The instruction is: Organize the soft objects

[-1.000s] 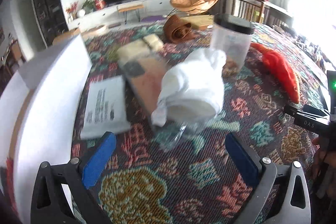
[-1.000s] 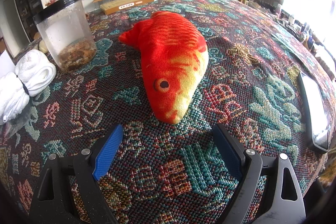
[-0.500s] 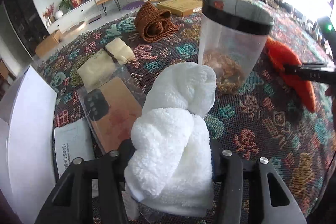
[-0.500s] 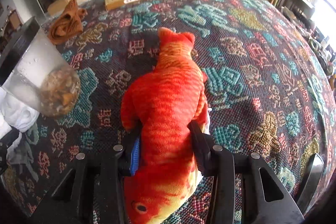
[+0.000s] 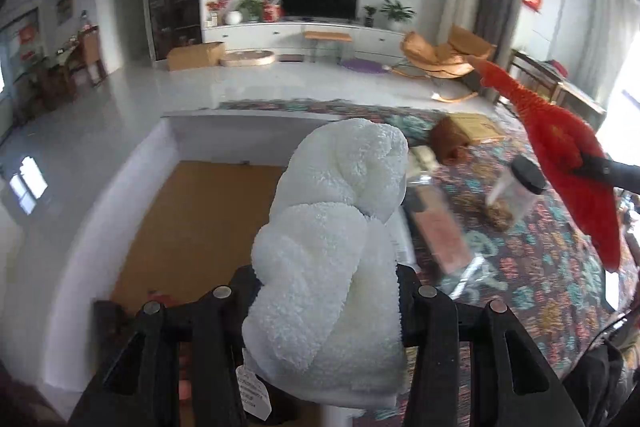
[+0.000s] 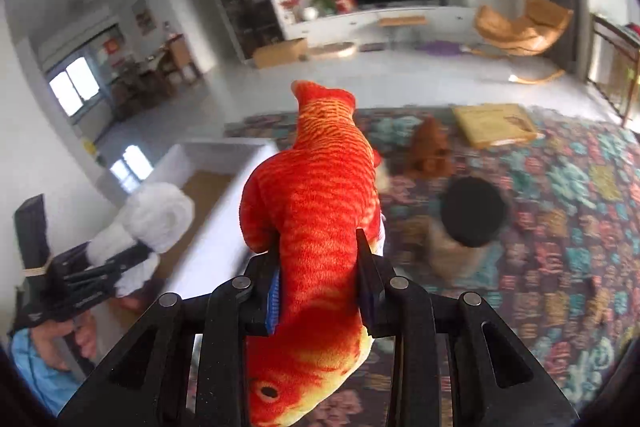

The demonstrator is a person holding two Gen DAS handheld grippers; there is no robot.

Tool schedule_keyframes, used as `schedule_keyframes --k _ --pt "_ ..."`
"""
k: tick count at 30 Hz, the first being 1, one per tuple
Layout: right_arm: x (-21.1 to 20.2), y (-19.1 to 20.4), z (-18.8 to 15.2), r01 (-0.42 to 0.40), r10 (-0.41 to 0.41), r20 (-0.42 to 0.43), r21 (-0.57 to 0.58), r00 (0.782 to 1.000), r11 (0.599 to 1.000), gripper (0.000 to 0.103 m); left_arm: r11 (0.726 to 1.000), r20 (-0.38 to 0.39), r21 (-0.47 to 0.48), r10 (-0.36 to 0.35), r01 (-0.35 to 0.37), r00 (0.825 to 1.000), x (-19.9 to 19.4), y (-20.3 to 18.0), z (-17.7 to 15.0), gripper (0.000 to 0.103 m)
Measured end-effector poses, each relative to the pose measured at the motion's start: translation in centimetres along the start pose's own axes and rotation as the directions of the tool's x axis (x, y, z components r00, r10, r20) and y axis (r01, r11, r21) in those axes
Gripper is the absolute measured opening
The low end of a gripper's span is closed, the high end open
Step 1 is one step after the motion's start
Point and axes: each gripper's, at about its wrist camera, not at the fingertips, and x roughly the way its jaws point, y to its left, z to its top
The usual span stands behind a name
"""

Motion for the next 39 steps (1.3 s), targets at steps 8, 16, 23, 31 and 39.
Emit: schedule_keyframes --k 8,16,23,31,39 --pt "8.5 14.1 -0.2 -0.283 0.281 -0.081 -0.006 0.956 0.959 0.081 0.922 -0.048 -0.164 0.349 -0.352 0.936 -1.4 11.8 -5.0 0.099" --pt "7.3 2.2 -6.5 0.058 -0.059 -0.025 -0.054 0.998 0.997 0.081 0.976 0.030 -0.191 0.109 -0.101 0.994 -1.7 6.0 -6.1 0.099" --pt "7.7 -12.0 -16.2 0.469 -0.462 -0.121 0.036 0.879 0.883 0.081 0.964 -0.093 0.028 -0.259 0.263 0.961 2.2 -11.2 -8.0 0.100" --pt "6.1 -15.7 -19.0 0.514 -0.505 -0.097 0.163 0.858 0.842 0.083 0.982 -0.202 0.156 -0.073 0.106 0.977 13.2 -17.1 -11.3 0.100" --pt "5.9 -15.3 -19.2 0.525 -0.516 -0.098 0.153 0.851 0.837 0.084 0.991 -0.163 0.124 -0.033 0.053 0.986 16.1 -15.5 -11.2 0.103"
